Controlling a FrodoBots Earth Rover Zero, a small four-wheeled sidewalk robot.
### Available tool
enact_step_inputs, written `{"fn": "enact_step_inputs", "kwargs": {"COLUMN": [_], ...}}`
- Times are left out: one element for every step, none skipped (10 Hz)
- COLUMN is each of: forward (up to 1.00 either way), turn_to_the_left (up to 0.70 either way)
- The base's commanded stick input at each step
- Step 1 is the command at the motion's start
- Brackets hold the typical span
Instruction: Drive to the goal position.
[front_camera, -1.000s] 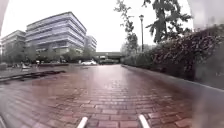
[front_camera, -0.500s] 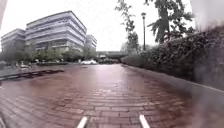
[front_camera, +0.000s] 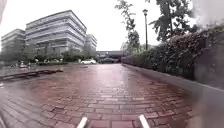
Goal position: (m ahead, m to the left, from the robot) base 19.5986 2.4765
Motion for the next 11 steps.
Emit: {"fn": "enact_step_inputs", "kwargs": {"forward": [0.70, 0.70, 0.70, 0.70, 0.70, 0.70, 0.70, 0.70, 0.70, 0.70, 0.70], "turn_to_the_left": [0.00, 0.00, 0.00, 0.00, 0.00, 0.00, 0.00, 0.00, -0.14, -0.14, -0.14]}}
